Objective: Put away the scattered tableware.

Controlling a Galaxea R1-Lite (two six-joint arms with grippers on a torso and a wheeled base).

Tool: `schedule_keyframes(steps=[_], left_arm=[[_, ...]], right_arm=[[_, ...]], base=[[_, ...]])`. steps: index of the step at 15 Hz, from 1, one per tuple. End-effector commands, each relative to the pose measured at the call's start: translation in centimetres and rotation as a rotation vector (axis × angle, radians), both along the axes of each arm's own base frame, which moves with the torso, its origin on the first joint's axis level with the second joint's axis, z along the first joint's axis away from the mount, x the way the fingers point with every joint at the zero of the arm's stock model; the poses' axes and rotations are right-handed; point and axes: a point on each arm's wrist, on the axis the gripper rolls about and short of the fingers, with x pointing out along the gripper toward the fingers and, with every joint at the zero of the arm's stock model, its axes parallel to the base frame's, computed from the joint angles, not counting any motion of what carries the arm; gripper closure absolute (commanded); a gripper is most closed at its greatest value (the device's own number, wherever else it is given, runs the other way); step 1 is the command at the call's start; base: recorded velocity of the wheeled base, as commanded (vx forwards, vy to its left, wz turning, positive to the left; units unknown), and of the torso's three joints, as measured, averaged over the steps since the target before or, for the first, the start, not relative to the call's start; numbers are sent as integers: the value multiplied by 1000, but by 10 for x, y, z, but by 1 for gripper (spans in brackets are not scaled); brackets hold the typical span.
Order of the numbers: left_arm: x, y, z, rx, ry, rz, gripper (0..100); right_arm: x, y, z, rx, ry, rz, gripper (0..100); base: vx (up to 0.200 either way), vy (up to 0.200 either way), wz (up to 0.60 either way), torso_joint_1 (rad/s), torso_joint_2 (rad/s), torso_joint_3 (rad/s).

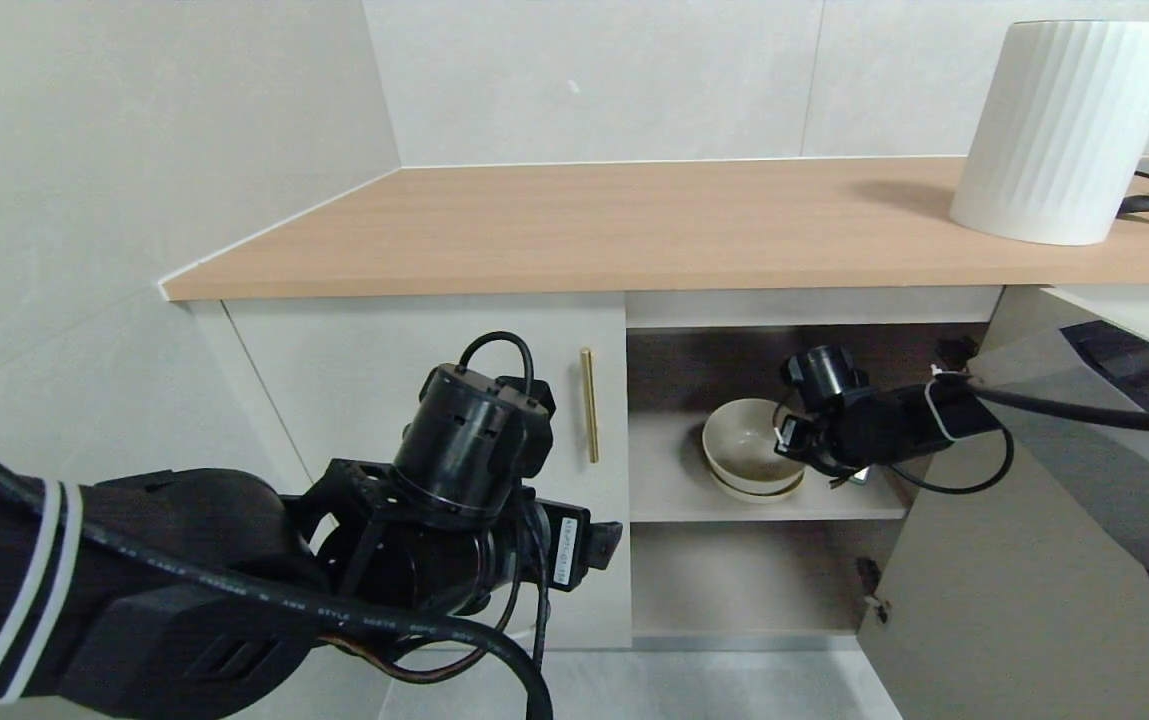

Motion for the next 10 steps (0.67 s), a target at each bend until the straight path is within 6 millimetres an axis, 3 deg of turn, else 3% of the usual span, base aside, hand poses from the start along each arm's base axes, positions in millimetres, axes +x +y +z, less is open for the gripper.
schedule_keyframes(steps=[1,2,3,10], left_arm=[[0,0,0,-1,-1,1,0],[0,0,0,0,0,1,0],[0,0,0,-1,-1,1,0],[1,1,1,-2,-2,5,0]], right_arm=[[1,0,0,0,-1,-1,100],[1,0,-2,-1,2,-1,100],[2,0,-3,-2,3,0,0],[-1,3,0,1,4,9,0]], base=[[0,0,0,0,0,0],[0,0,0,0,0,0],[0,0,0,0,0,0],[0,0,0,0,0,0]])
